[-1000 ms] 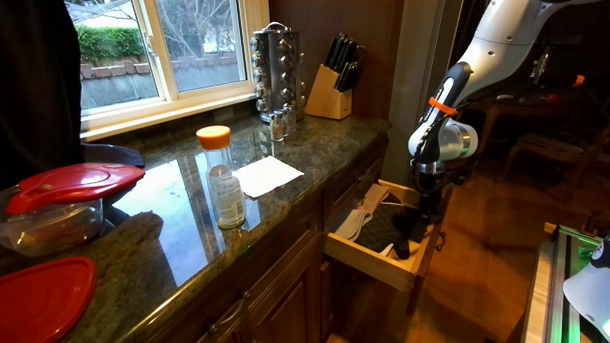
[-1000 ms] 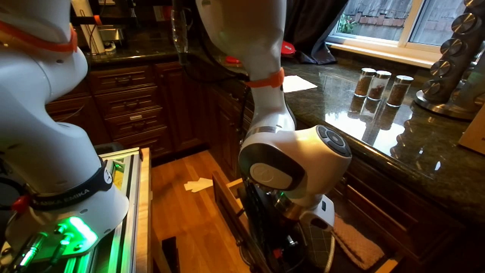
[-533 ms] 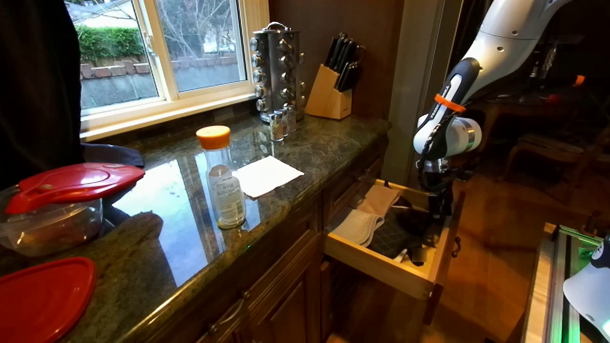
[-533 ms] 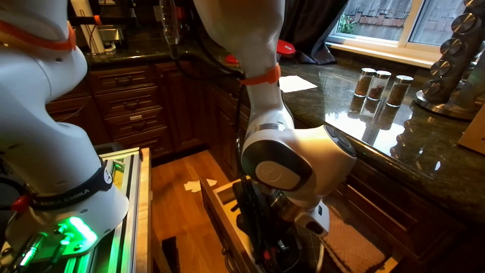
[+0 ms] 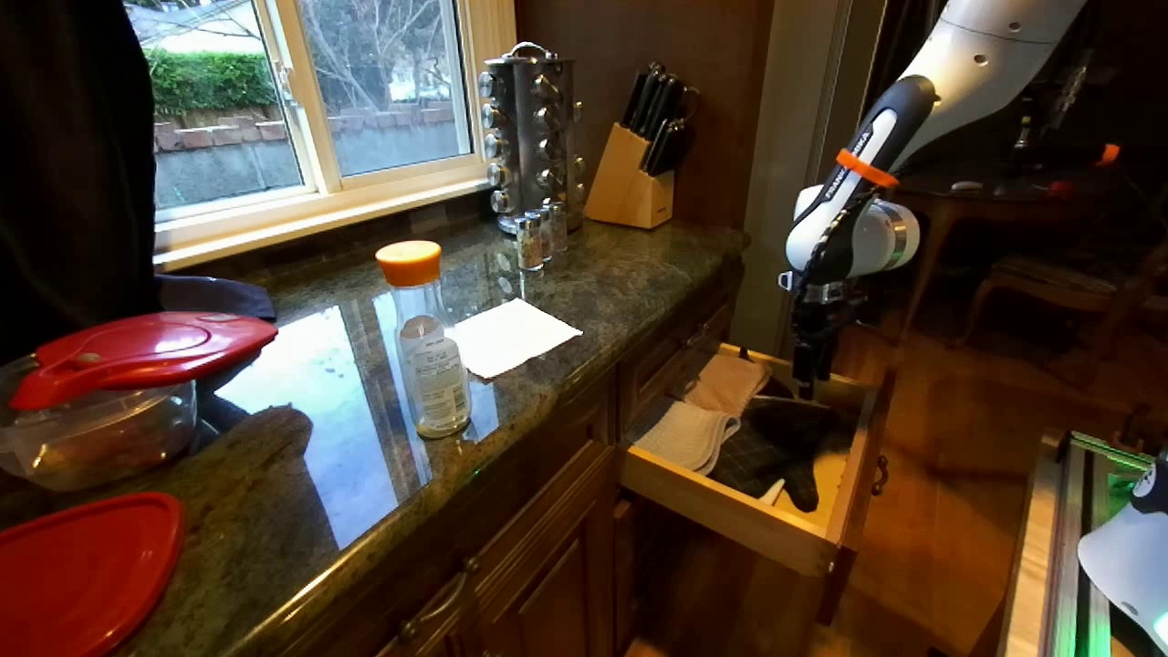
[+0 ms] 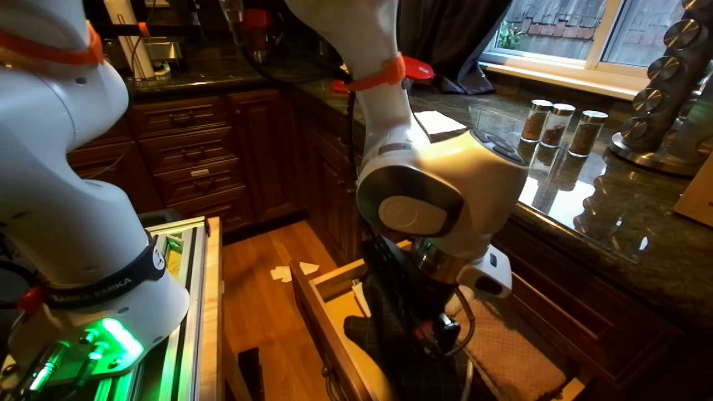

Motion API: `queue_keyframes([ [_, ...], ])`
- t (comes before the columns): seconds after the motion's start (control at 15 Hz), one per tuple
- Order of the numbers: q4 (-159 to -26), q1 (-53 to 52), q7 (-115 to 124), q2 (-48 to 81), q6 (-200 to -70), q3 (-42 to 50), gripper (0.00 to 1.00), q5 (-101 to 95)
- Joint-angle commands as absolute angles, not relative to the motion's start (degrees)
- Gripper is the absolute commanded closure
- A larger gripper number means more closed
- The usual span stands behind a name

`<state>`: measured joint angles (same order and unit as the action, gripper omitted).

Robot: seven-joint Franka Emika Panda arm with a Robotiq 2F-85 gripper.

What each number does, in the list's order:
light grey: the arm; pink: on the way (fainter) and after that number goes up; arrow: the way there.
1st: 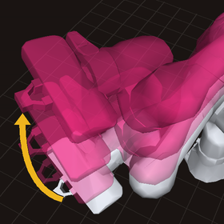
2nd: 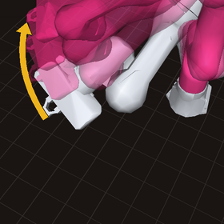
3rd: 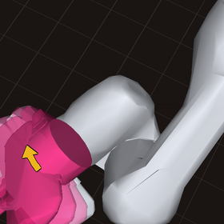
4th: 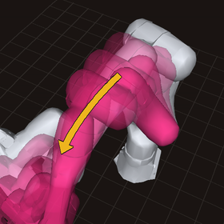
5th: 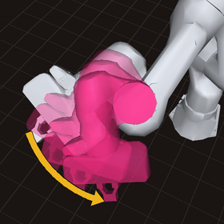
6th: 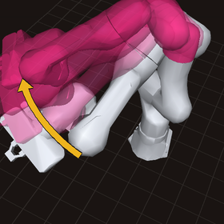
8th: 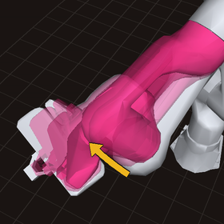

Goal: Open the drawer completely

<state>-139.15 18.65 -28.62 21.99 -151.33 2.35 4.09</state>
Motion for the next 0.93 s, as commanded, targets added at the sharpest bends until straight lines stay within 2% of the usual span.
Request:
queue_keyframes([
  [0.0,-145.53,17.92,-28.01,13.40,-156.26,1.56,0.00,4.52],
  [0.2,-148.34,17.16,-28.16,7.80,-155.32,1.05,0.00,6.00],
  [0.4,-150.50,16.84,-32.38,2.53,-153.10,-1.33,0.00,16.63],
  [0.47,-147.23,15.55,-30.14,7.48,-154.64,1.37,0.00,11.59],
  [0.87,-149.32,14.31,-31.19,3.77,-154.12,1.10,0.00,15.45],
])
